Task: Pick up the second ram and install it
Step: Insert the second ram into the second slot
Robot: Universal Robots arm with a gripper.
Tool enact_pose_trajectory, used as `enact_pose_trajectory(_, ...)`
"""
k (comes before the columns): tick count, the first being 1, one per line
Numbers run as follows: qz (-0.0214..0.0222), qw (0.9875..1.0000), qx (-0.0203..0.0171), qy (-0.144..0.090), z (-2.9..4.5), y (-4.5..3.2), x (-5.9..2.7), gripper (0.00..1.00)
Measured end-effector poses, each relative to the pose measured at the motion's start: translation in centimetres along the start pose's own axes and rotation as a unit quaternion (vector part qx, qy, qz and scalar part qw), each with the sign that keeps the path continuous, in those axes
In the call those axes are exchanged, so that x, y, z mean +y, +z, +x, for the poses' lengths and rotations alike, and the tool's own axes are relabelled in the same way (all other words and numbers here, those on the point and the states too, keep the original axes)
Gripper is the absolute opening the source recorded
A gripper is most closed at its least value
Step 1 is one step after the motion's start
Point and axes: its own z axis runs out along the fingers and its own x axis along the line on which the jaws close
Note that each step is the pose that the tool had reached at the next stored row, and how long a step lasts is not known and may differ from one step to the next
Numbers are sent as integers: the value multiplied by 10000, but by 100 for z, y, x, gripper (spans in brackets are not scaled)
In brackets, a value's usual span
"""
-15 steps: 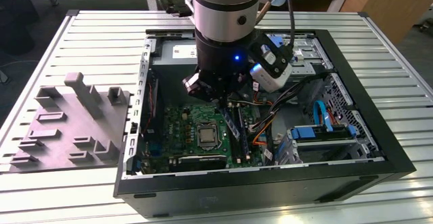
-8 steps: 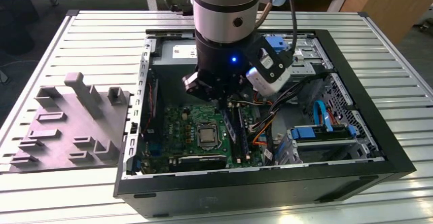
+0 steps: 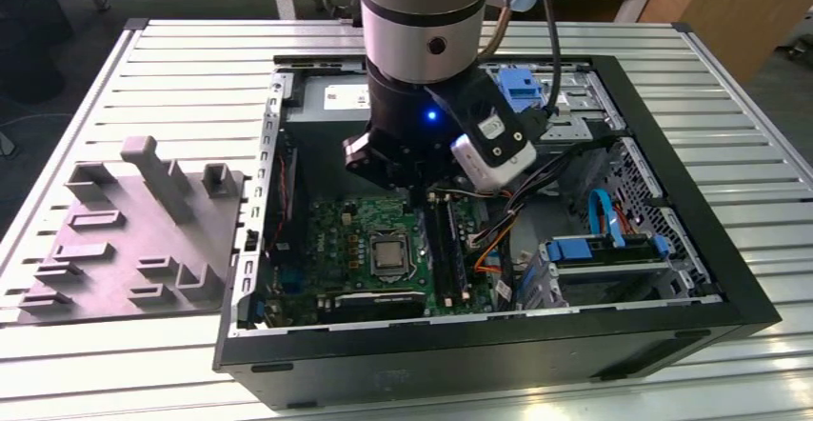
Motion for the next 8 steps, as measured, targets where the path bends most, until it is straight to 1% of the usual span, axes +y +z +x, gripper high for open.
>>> enact_pose_trajectory(2, 9, 9999, -5, 169, 0, 1, 0, 11)
enact_pose_trajectory(8, 11, 9998, -6, 209, -2, 5, 0, 11)
